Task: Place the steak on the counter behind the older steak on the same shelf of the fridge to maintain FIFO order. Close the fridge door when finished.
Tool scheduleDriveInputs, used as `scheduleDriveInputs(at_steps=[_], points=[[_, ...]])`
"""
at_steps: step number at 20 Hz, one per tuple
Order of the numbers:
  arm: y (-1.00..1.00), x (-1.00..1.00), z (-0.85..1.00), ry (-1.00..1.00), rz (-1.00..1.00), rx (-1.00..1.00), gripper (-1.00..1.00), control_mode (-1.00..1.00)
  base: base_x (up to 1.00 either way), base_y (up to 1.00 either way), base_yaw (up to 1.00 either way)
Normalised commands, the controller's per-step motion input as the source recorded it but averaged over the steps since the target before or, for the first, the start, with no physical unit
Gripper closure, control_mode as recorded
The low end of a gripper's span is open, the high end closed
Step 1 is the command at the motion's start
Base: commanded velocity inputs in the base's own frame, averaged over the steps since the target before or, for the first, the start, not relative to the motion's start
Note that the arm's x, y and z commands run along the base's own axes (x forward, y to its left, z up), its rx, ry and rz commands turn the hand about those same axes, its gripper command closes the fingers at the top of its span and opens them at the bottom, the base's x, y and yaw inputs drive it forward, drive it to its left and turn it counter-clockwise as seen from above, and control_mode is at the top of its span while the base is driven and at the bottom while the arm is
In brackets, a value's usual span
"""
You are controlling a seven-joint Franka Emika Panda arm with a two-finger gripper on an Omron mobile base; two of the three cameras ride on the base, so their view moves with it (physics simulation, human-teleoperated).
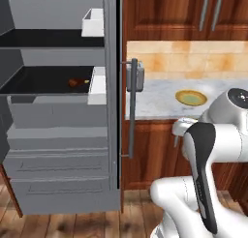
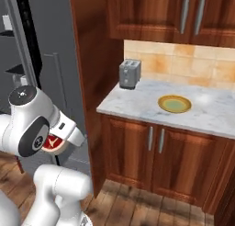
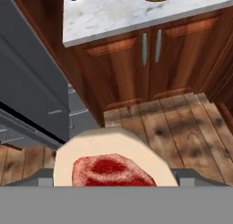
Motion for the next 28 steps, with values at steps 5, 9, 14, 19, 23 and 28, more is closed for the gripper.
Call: scheduleDriveInputs(at_steps=[5, 9, 14, 19, 23, 28], points=[[0.00, 0.00, 0.00, 0.00, 0.00, 0.00, 1.00, 1.00, -0.37, 0.00, 0.66], [0.00, 0.00, 0.00, 0.00, 0.00, 0.00, 1.00, 1.00, -0.35, 0.05, 0.66], [0.00, 0.00, 0.00, 0.00, 0.00, 0.00, 1.00, 1.00, -0.01, 0.45, 0.64], [0.00, 0.00, 0.00, 0.00, 0.00, 0.00, 1.00, 1.00, 0.04, -0.32, 0.62], [0.00, 0.00, 0.00, 0.00, 0.00, 0.00, 1.00, 1.00, 0.06, -0.42, 0.68], [0.00, 0.00, 0.00, 0.00, 0.00, 0.00, 1.00, 1.00, 0.01, -0.65, 0.74]])
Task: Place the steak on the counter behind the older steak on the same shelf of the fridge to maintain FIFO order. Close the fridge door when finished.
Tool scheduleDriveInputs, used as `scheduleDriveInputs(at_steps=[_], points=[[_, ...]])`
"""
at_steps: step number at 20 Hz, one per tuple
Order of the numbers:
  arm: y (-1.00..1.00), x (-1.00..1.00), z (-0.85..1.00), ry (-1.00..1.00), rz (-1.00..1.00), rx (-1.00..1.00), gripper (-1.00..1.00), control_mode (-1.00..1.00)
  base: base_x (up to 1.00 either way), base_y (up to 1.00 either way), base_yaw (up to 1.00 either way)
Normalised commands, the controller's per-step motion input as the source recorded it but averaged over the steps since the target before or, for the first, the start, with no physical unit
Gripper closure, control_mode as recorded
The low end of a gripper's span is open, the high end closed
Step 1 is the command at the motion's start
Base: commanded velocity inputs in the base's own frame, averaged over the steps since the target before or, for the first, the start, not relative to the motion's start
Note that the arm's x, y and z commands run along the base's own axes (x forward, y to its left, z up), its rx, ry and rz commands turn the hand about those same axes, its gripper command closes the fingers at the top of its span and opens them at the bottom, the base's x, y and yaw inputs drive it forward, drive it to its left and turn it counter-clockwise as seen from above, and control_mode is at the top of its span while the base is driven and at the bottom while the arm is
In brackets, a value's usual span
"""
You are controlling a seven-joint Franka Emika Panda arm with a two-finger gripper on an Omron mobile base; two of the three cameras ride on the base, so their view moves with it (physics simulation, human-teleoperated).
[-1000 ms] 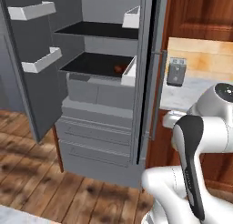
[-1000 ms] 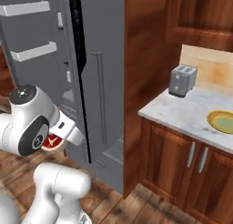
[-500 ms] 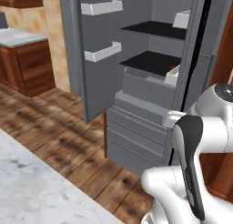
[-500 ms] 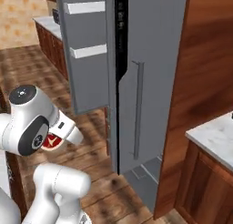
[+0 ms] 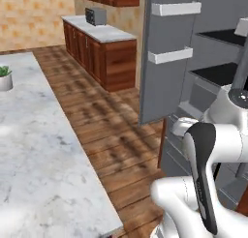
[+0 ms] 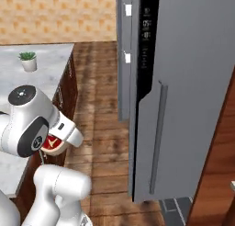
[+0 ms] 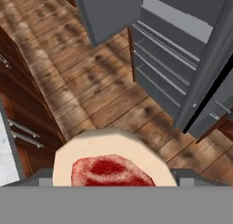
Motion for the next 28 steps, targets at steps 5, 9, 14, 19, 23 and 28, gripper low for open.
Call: scheduleDriveInputs(at_steps=[5, 9, 14, 19, 23, 28], points=[[0.00, 0.00, 0.00, 0.00, 0.00, 0.00, 1.00, 1.00, 0.38, -0.39, 0.60], [0.00, 0.00, 0.00, 0.00, 0.00, 0.00, 1.00, 1.00, 0.79, 0.00, 0.30], [0.00, 0.00, 0.00, 0.00, 0.00, 0.00, 1.00, 1.00, 0.68, -0.10, 0.09], [0.00, 0.00, 0.00, 0.00, 0.00, 0.00, 1.00, 1.00, 0.68, -0.06, -0.24], [0.00, 0.00, 0.00, 0.00, 0.00, 0.00, 1.00, 1.00, 0.61, 0.00, -0.56], [0.00, 0.00, 0.00, 0.00, 0.00, 0.00, 1.00, 1.00, 0.42, 0.00, -0.73]])
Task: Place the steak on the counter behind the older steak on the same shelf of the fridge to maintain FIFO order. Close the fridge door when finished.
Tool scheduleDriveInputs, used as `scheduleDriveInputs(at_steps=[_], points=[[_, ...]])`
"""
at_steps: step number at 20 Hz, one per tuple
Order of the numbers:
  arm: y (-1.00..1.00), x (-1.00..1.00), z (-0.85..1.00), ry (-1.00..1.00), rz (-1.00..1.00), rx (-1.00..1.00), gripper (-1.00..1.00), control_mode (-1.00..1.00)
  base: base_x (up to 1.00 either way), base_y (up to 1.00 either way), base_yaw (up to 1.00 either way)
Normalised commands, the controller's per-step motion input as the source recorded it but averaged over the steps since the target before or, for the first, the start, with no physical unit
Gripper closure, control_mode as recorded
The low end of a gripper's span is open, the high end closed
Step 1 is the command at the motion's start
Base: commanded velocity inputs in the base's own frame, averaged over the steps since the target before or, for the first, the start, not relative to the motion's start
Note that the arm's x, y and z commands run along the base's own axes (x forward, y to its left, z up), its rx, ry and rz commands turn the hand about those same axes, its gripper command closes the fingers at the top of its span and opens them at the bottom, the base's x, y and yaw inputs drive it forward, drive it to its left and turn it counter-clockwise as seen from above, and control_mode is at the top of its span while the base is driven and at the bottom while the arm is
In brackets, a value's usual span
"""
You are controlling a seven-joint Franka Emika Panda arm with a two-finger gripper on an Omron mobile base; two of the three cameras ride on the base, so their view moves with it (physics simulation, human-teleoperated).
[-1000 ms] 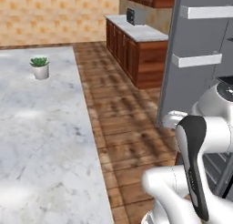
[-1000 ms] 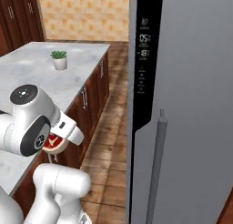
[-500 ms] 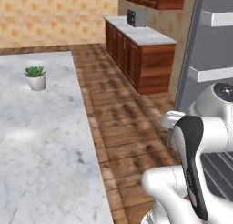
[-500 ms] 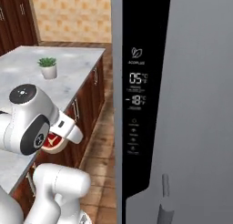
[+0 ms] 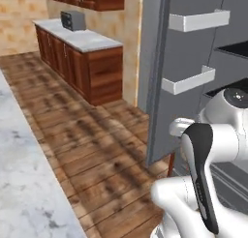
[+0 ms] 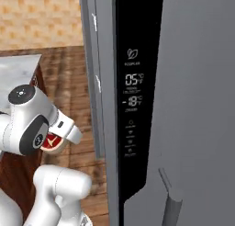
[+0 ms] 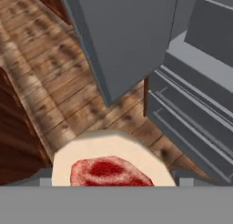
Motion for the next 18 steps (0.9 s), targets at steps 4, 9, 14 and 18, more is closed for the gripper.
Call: scheduleDriveInputs(at_steps=[4, 9, 14, 18], points=[[0.00, 0.00, 0.00, 0.00, 0.00, 0.00, 1.00, 1.00, 0.14, -0.28, -0.73], [0.00, 0.00, 0.00, 0.00, 0.00, 0.00, 1.00, 1.00, 0.30, 0.22, -0.68], [0.00, 0.00, 0.00, 0.00, 0.00, 0.00, 1.00, 1.00, 0.53, 0.27, -0.55], [0.00, 0.00, 0.00, 0.00, 0.00, 0.00, 1.00, 1.00, 0.62, 0.91, -0.62]])
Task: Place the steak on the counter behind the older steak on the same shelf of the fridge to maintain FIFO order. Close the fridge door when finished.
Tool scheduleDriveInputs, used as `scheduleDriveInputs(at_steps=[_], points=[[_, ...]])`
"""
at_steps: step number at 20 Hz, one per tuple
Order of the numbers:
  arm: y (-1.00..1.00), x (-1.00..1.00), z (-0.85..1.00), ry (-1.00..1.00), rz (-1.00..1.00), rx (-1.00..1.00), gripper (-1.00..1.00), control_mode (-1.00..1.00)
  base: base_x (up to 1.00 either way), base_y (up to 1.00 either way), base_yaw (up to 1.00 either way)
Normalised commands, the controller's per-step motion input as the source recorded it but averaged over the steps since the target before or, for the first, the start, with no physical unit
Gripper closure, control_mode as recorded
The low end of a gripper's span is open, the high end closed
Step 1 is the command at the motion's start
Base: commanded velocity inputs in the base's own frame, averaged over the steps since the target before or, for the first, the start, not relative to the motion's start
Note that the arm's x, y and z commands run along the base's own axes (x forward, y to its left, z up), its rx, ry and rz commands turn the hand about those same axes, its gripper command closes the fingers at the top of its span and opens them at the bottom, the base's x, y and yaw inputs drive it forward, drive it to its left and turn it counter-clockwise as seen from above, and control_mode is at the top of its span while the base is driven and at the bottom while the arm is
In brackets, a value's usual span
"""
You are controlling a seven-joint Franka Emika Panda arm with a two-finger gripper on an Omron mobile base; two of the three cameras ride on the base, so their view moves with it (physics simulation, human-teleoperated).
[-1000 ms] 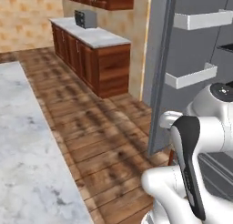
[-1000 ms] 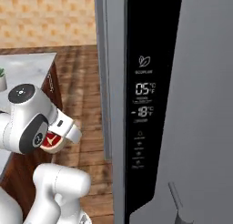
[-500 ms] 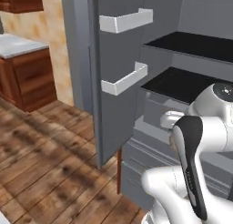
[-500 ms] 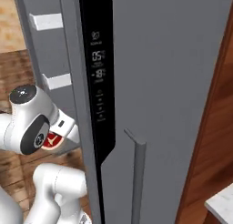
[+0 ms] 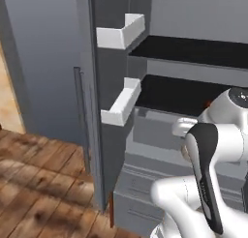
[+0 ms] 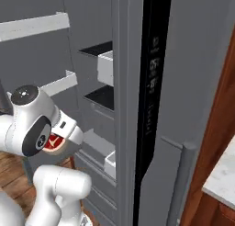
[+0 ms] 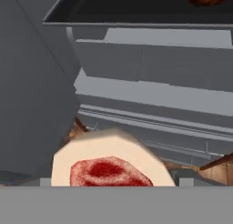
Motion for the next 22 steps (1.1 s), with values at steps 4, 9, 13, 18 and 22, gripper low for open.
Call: scheduleDriveInputs(at_steps=[4, 9, 13, 18, 22], points=[[0.00, 0.00, 0.00, 0.00, 0.00, 0.00, 1.00, 1.00, 0.61, 0.54, -0.80], [0.00, 0.00, 0.00, 0.00, 0.00, 0.00, 1.00, 1.00, 0.70, 0.11, -0.41], [0.00, 0.00, 0.00, 0.00, 0.00, 0.00, 1.00, 1.00, 0.43, -0.63, -0.14], [0.00, 0.00, 0.00, 0.00, 0.00, 0.00, 1.00, 1.00, 0.49, -0.54, -0.20], [0.00, 0.00, 0.00, 0.00, 0.00, 0.00, 1.00, 1.00, 0.45, -0.57, -0.39]])
